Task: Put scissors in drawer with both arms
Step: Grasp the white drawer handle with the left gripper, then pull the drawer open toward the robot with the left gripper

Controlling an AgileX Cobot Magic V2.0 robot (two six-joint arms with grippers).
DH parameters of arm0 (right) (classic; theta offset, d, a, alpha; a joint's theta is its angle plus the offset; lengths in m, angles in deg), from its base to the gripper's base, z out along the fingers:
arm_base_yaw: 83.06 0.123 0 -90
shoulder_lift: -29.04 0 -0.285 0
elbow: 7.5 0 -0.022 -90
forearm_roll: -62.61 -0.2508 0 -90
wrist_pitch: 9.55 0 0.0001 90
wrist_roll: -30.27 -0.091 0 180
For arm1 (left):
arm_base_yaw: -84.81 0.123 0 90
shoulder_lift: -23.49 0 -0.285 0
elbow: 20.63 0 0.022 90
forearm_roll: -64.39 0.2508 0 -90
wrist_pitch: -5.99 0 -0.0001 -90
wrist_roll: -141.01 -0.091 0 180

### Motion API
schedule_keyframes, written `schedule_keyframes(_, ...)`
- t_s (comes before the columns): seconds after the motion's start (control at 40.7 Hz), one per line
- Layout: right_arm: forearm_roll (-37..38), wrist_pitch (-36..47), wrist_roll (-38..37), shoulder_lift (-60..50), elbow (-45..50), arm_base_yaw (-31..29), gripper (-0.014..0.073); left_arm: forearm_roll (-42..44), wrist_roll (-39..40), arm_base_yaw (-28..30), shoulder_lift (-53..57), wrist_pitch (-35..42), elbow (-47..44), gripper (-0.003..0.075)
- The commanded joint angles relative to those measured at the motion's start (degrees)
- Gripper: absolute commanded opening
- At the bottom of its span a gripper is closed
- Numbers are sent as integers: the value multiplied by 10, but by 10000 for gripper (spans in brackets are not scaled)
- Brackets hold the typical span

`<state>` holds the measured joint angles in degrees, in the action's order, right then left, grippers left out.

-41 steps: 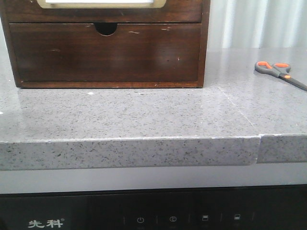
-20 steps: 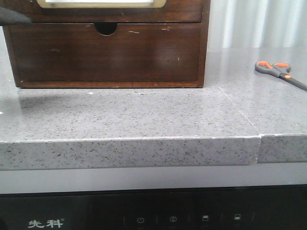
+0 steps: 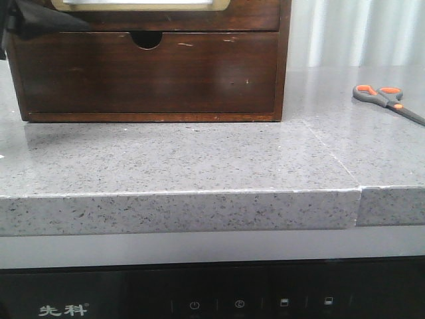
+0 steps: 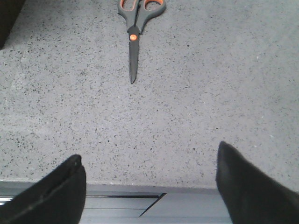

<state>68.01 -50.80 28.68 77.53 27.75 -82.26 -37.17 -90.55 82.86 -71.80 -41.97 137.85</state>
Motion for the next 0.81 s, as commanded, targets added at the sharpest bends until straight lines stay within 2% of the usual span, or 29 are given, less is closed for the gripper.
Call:
schedule_keyframes(0.0, 13, 38, 5, 4, -15, -1, 594, -50, -4, 1, 12, -35, 22, 291)
schedule_keyframes(0.148, 13, 36, 5, 4, -15, -1, 594, -50, -4, 1, 12, -25, 22, 190)
schedule_keyframes(0.32, 13, 32, 5, 4, -15, -1, 594, -50, -4, 1, 12, -70, 21, 118)
schedule_keyframes(0.541, 13, 29, 5, 4, -15, -1, 594, -50, -10, -1, 58, -109, -13, 115)
schedule_keyframes(0.787, 13, 30, 5, 4, -15, -1, 594, -50, -29, -26, 169, -114, -106, 115)
